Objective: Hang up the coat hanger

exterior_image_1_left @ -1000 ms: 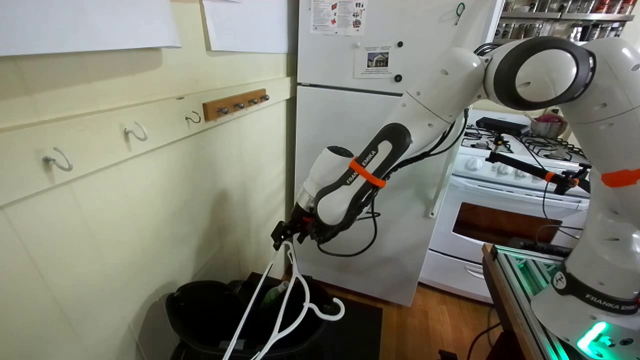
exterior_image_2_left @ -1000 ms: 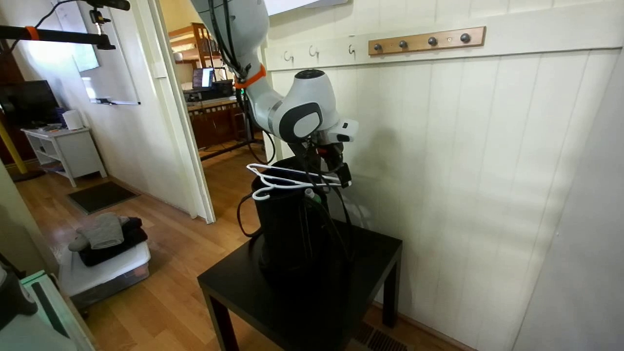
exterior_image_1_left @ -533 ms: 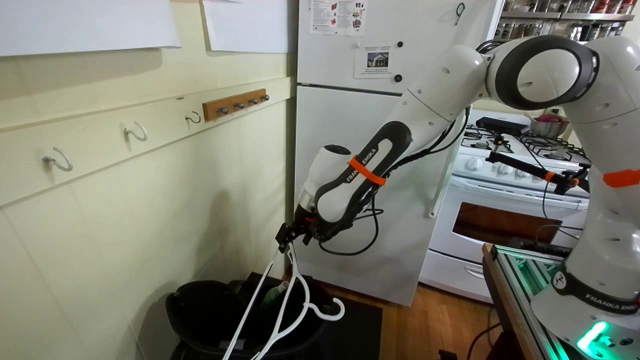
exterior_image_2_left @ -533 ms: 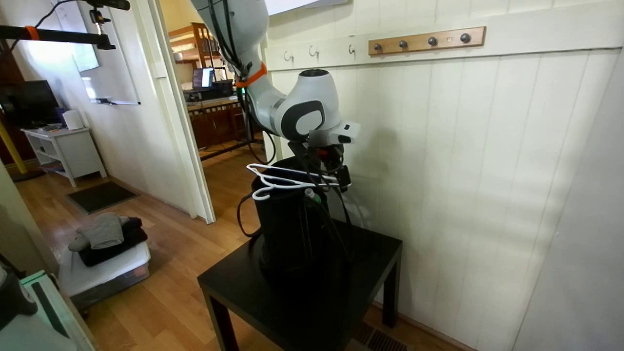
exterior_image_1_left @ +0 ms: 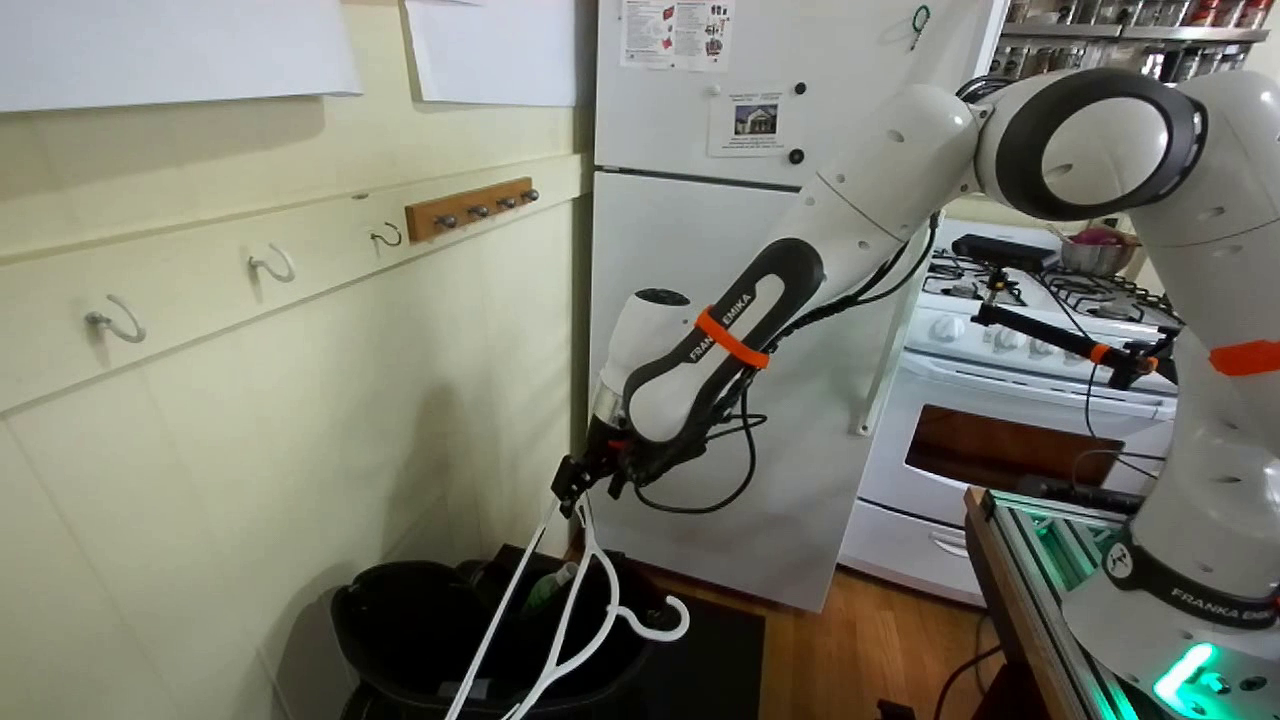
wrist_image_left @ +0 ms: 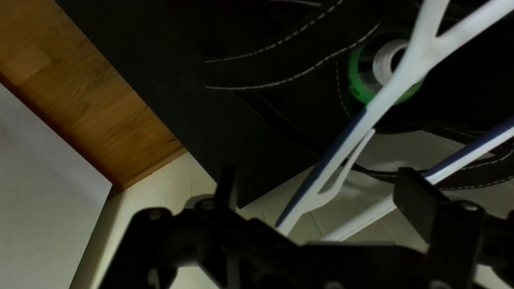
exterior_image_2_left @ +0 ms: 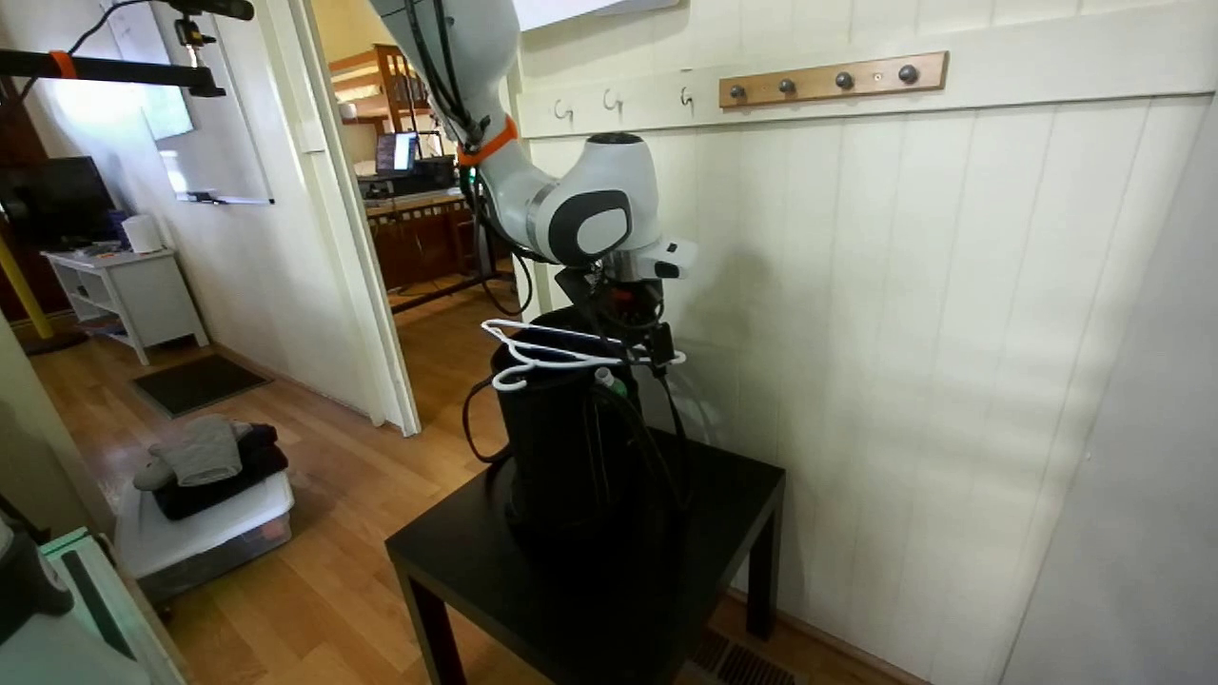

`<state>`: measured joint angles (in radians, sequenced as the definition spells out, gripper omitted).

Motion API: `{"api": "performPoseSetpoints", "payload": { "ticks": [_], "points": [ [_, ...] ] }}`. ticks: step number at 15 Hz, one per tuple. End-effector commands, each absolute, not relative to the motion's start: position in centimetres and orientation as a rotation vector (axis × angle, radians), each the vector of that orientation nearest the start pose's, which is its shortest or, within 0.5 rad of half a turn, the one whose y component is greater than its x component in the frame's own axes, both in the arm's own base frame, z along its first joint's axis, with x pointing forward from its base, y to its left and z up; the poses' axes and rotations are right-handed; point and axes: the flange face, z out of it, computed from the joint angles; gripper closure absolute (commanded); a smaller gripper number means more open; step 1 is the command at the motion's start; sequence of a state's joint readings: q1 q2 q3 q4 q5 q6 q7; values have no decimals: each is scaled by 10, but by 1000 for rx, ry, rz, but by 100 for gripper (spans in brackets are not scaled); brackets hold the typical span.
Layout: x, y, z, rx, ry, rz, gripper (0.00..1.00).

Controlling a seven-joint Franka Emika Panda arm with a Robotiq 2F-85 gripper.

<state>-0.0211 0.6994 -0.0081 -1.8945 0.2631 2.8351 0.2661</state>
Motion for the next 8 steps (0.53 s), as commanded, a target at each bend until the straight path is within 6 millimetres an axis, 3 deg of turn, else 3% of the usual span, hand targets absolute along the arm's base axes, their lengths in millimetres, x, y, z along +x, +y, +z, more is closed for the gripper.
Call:
{"api": "performPoseSetpoints", "payload": {
  "ticks": [1, 8],
  "points": [
    [649, -25, 152, -2917, 786, -268, 0],
    [642, -5, 184, -2930, 636, -307, 0]
  ]
}}
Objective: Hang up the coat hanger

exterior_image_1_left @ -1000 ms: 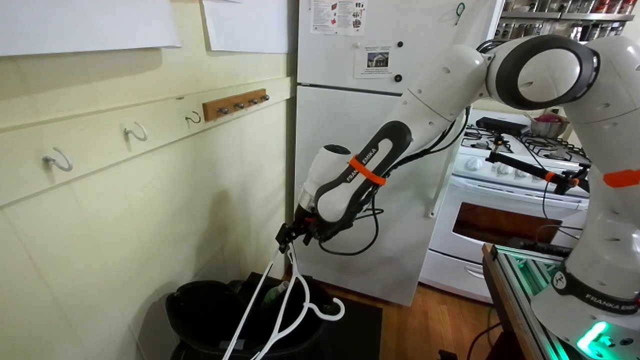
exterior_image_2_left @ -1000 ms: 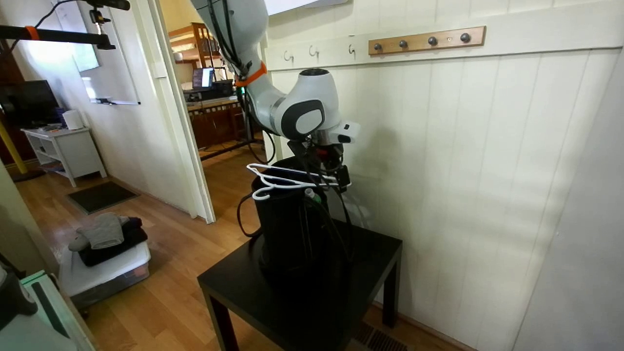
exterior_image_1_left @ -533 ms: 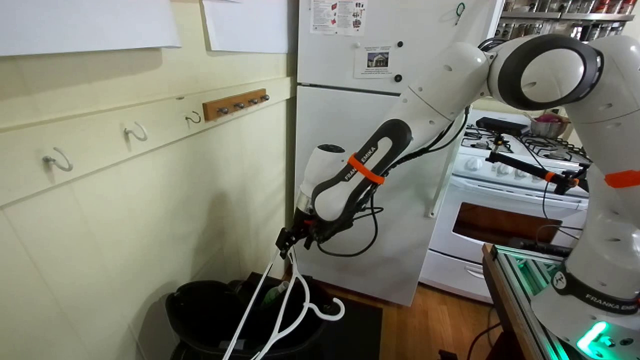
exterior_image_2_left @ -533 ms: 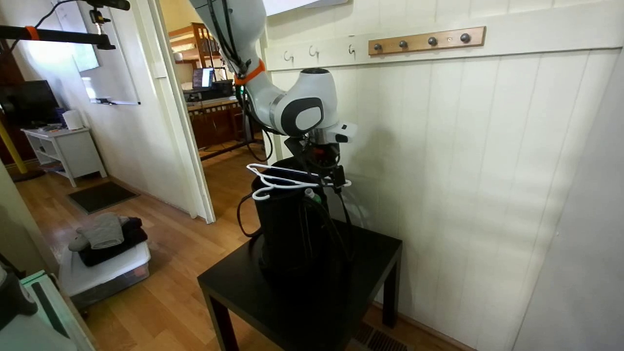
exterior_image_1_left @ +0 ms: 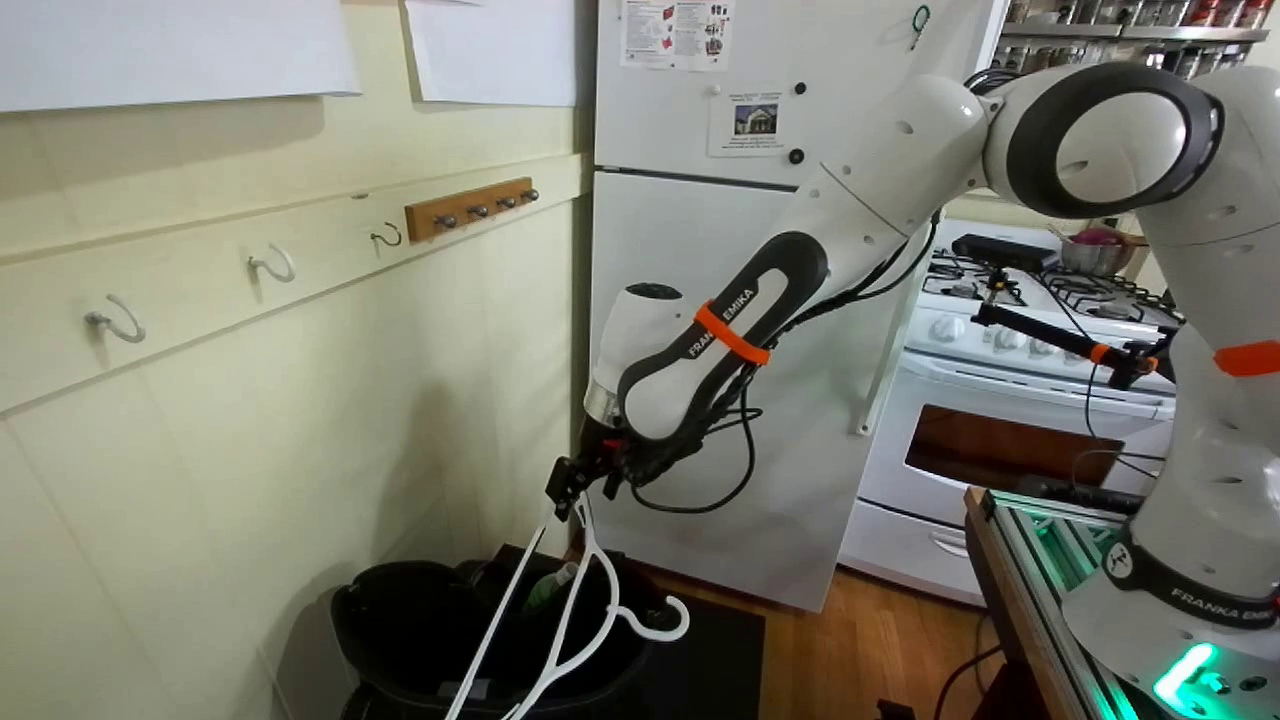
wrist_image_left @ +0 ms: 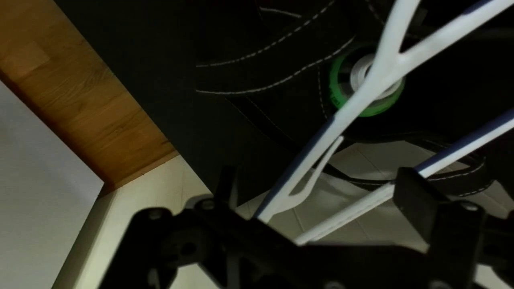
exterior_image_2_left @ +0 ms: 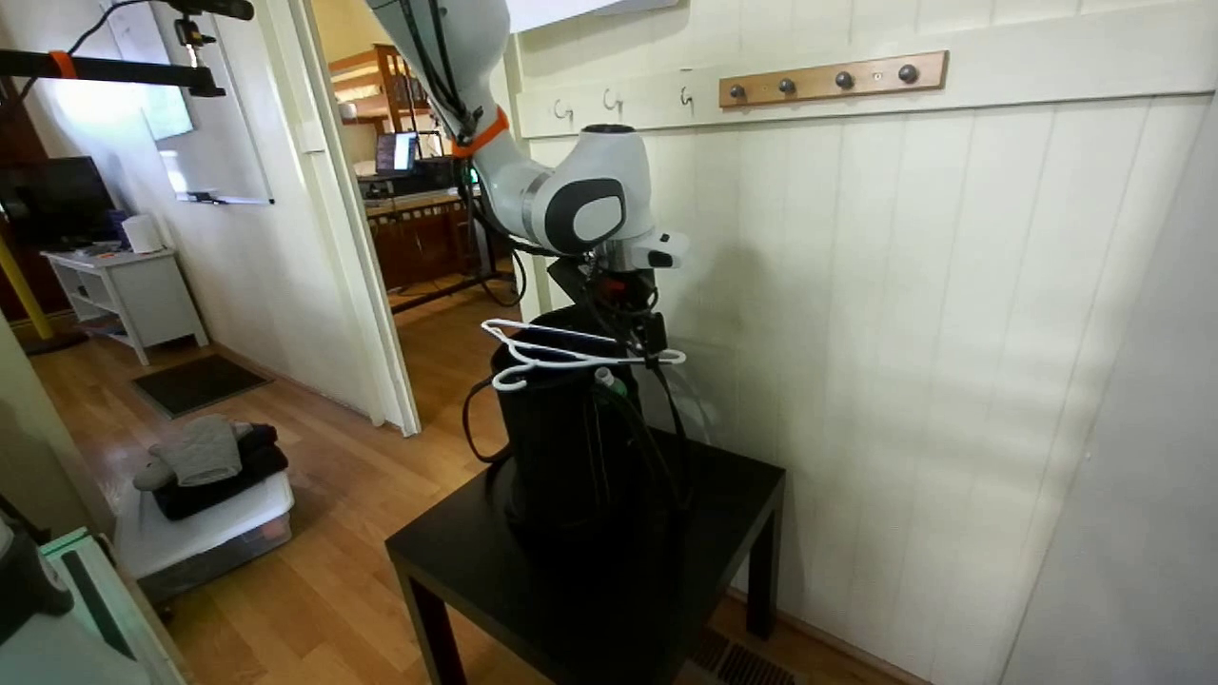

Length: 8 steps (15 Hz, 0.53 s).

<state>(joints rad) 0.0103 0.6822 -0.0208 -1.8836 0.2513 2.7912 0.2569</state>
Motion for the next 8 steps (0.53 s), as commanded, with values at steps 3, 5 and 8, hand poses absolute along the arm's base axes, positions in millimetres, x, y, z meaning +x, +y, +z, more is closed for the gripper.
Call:
{"api": "performPoseSetpoints", "payload": {
  "ticks": [3, 5, 8],
  "points": [
    [632, 14, 203, -2934, 515, -327, 0],
    [623, 29, 210, -2922, 451, -302, 0],
    [615, 39, 217, -2934, 400, -282, 0]
  ]
}}
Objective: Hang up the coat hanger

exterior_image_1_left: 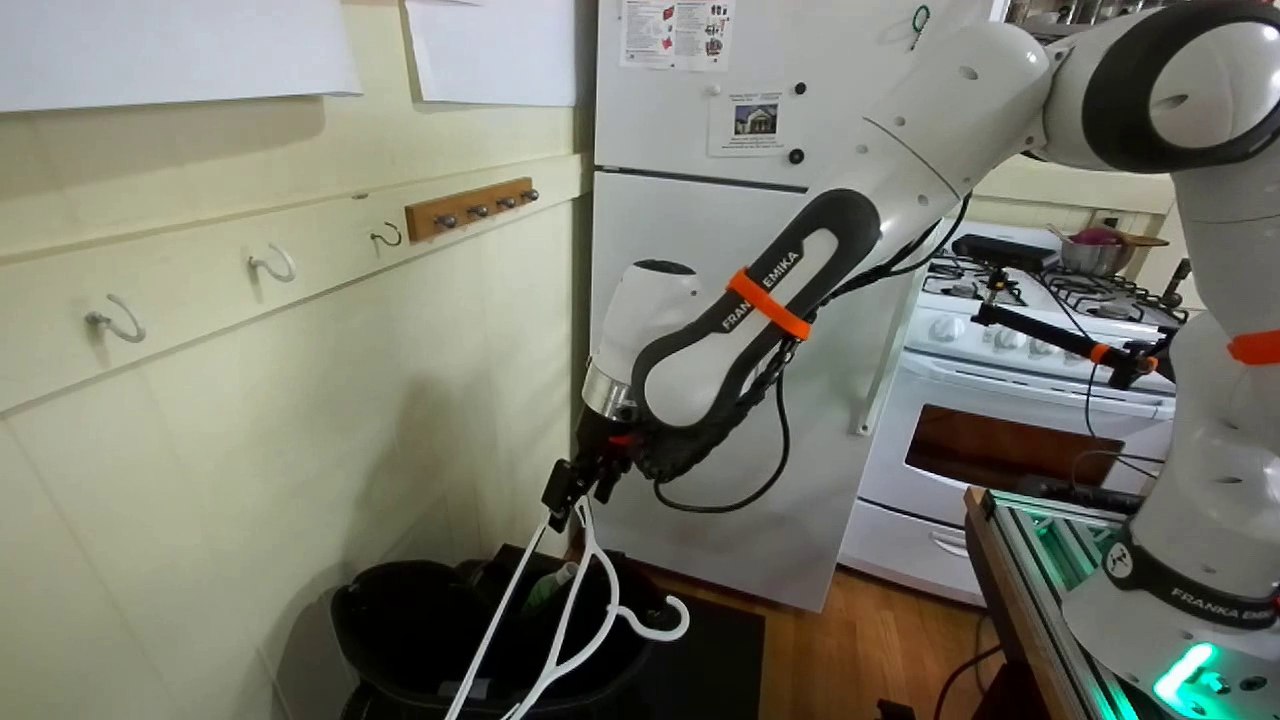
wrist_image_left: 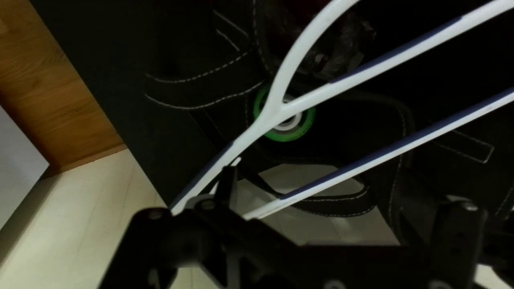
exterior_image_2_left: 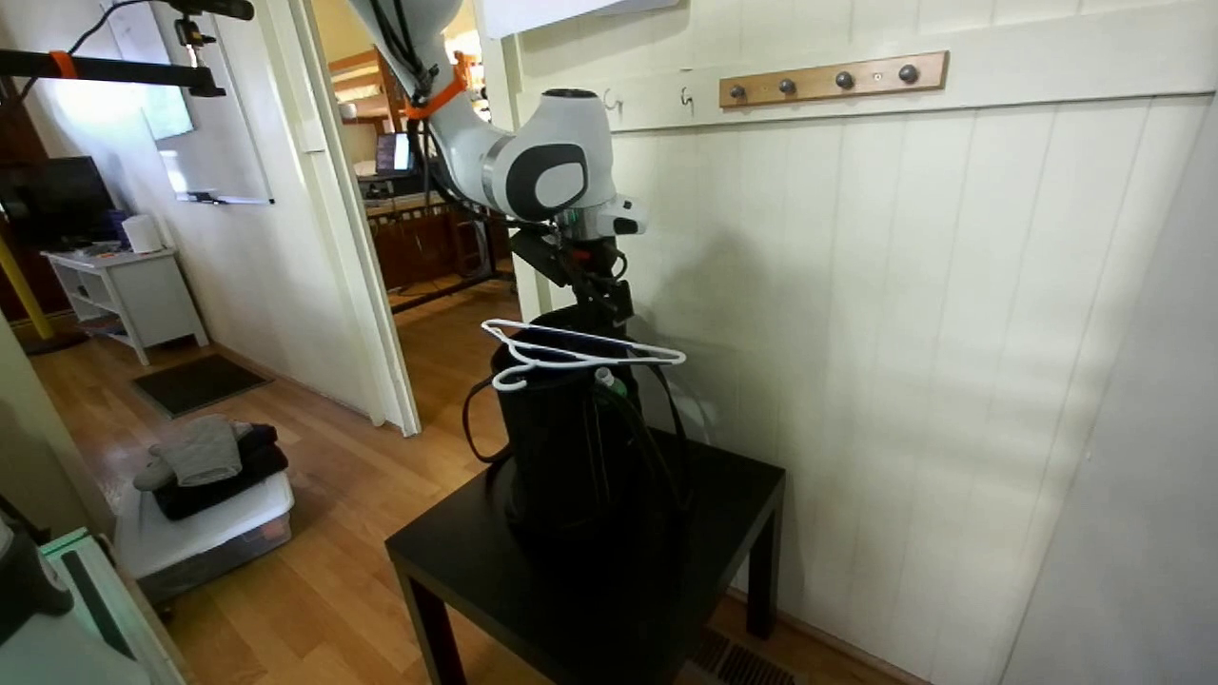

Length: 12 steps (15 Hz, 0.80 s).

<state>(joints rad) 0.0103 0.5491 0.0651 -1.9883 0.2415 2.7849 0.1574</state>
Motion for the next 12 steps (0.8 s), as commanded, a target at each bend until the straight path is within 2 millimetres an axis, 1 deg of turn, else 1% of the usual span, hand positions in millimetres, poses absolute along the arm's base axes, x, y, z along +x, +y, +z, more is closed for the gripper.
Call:
{"api": "performPoseSetpoints", "payload": {
  "ticks": [1, 3, 4, 7, 8, 10, 12],
  "points": [
    [615, 39, 222, -2939, 392, -280, 0],
    [617, 36, 232, -2955, 387, -234, 0],
    [617, 35, 235, -2961, 383, -181, 0],
    [614, 28, 239, -2997, 388, -64, 0],
    [612, 26, 239, -3007, 380, -23, 0],
    [608, 24, 232, -3027, 366, 50, 0],
    [602, 22, 220, -3037, 385, 119, 0]
  ]
}}
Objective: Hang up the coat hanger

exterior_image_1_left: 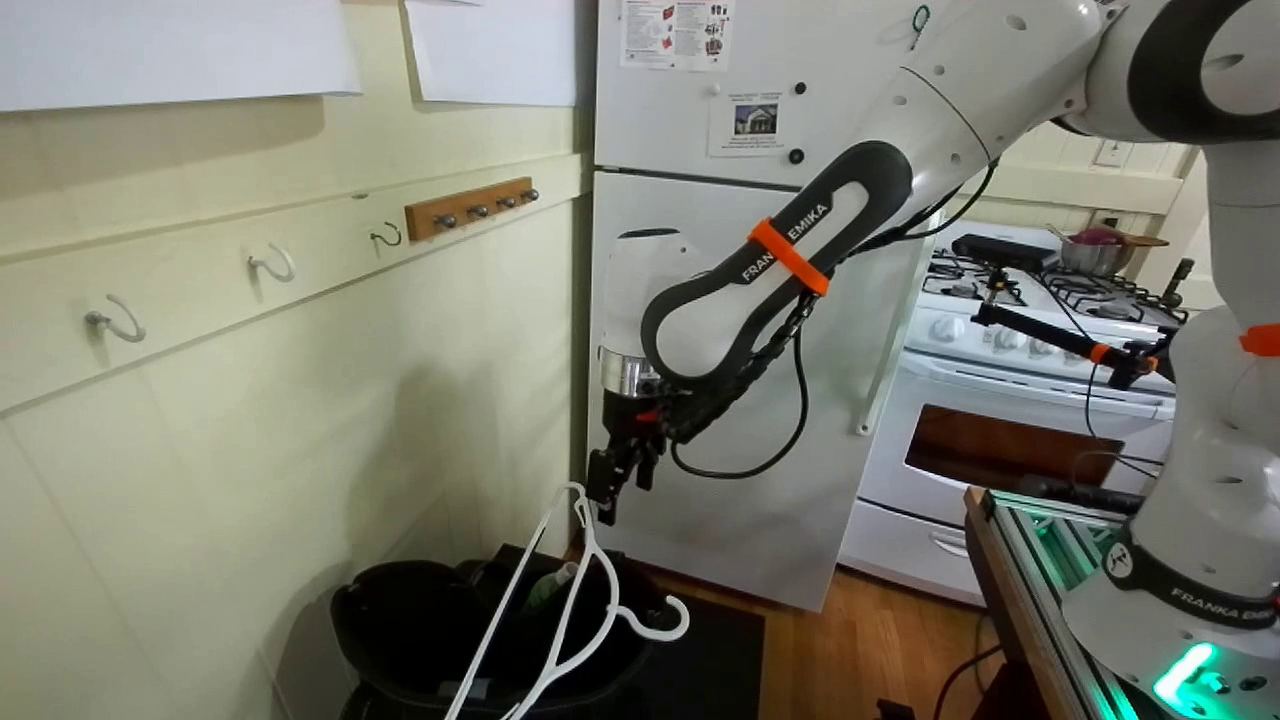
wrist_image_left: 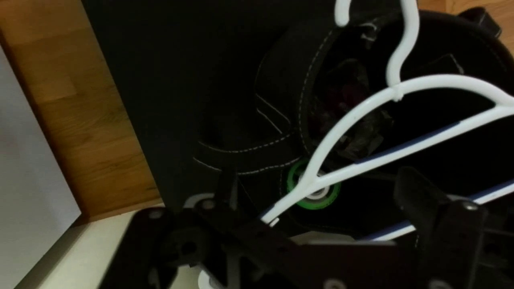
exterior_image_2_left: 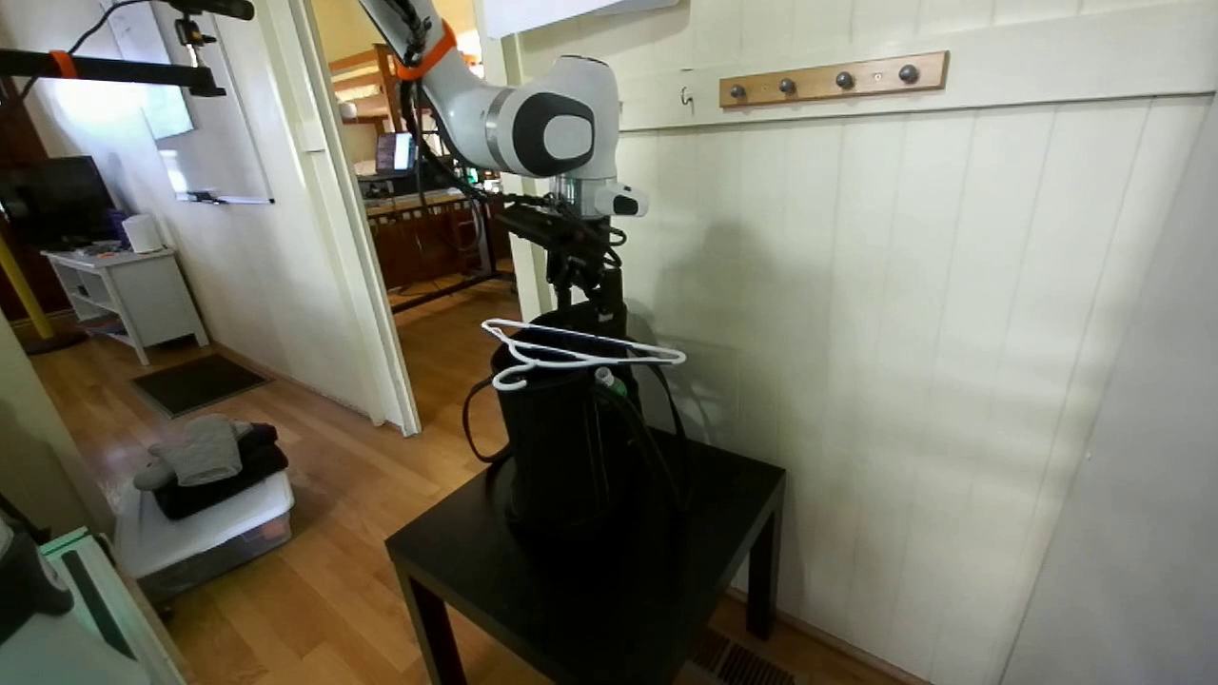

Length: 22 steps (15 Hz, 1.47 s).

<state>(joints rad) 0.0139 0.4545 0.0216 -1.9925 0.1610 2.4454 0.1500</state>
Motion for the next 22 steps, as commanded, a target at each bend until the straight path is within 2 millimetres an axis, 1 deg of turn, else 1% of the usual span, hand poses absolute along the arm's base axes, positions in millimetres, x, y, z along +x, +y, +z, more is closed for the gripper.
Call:
{"api": "performPoseSetpoints", "payload": {
  "ticks": [1, 5, 9, 13, 15, 22],
  "points": [
    [600, 22, 215, -3040, 381, 142, 0],
    [606, 6, 202, -3032, 452, -4, 0],
    [621, -14, 189, -2979, 542, -306, 0],
    [632, -32, 179, -2921, 675, -482, 0],
    [636, -37, 178, -2897, 743, -529, 0],
    [652, -49, 172, -2829, 1007, -512, 0]
  ]
}}
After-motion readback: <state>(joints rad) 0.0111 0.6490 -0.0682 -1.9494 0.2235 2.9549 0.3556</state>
